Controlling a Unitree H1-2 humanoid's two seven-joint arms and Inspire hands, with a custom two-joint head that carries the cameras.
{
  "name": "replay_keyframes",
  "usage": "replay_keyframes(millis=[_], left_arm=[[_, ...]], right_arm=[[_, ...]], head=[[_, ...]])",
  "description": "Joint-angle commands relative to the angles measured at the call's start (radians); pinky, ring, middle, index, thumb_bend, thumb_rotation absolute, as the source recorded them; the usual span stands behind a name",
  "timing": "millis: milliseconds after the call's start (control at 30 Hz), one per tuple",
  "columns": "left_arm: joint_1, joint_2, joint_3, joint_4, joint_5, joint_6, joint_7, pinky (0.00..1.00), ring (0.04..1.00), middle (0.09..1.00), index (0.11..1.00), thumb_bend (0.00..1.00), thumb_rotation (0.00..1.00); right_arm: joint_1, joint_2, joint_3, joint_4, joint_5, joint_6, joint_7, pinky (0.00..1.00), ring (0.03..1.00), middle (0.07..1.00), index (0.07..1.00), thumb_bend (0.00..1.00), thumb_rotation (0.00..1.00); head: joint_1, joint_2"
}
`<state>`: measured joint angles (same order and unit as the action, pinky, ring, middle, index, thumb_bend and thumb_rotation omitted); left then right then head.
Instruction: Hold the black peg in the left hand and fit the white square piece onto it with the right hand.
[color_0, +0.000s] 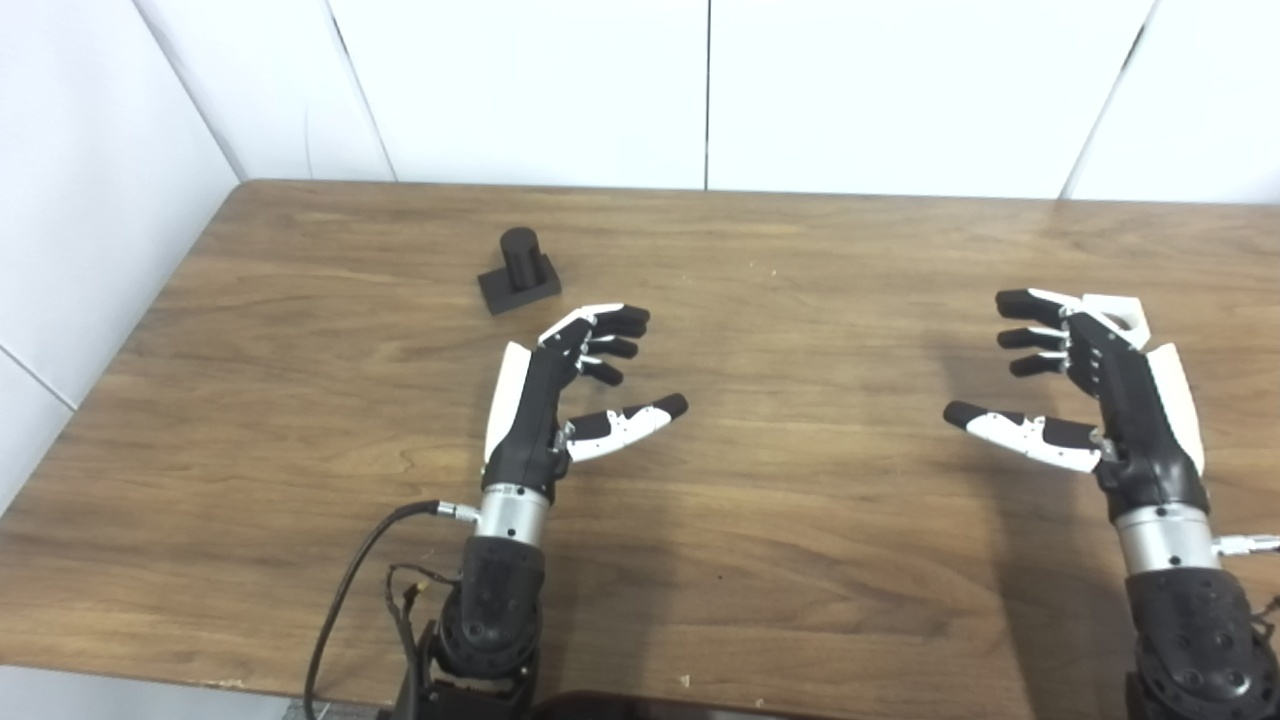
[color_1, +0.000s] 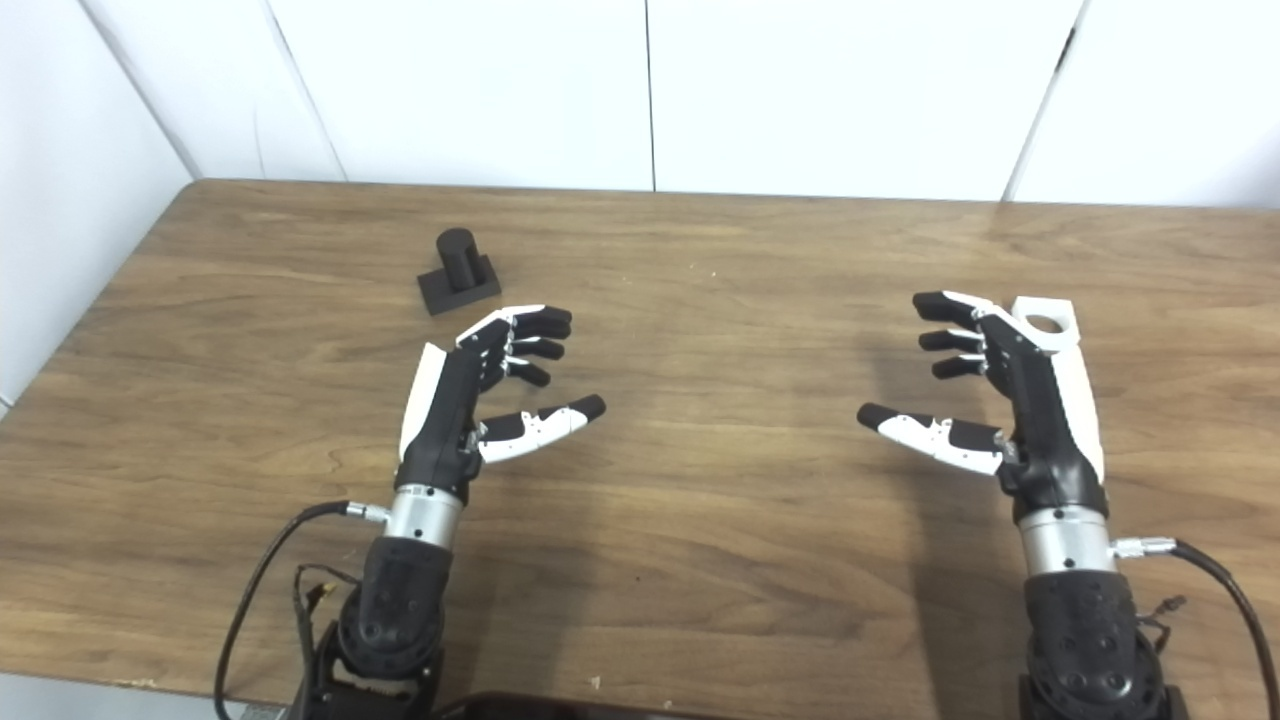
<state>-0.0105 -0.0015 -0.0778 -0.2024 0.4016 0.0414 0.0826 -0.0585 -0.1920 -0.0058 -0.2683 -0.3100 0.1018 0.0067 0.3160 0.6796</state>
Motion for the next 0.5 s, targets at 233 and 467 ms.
replay_keyframes(millis=[233, 467], left_arm=[[-0.067, 0.064, 0.018, -0.073, 0.045, 0.062, -0.021, 0.55, 0.662, 0.709, 0.680, 0.74, 0.09], [-0.102, 0.096, 0.037, -0.118, 0.093, 0.141, -0.033, 0.58, 0.696, 0.727, 0.690, 0.74, 0.12]], right_arm=[[-0.025, -0.008, -0.009, -0.046, 0.006, -0.004, 0.002, 0.61, 0.700, 0.769, 0.734, 0.71, 0.00], [-0.023, -0.012, -0.013, -0.046, 0.012, -0.006, 0.007, 0.61, 0.703, 0.770, 0.732, 0.71, 0.00]], head=[[0.003, -0.009], [0.007, -0.007]])
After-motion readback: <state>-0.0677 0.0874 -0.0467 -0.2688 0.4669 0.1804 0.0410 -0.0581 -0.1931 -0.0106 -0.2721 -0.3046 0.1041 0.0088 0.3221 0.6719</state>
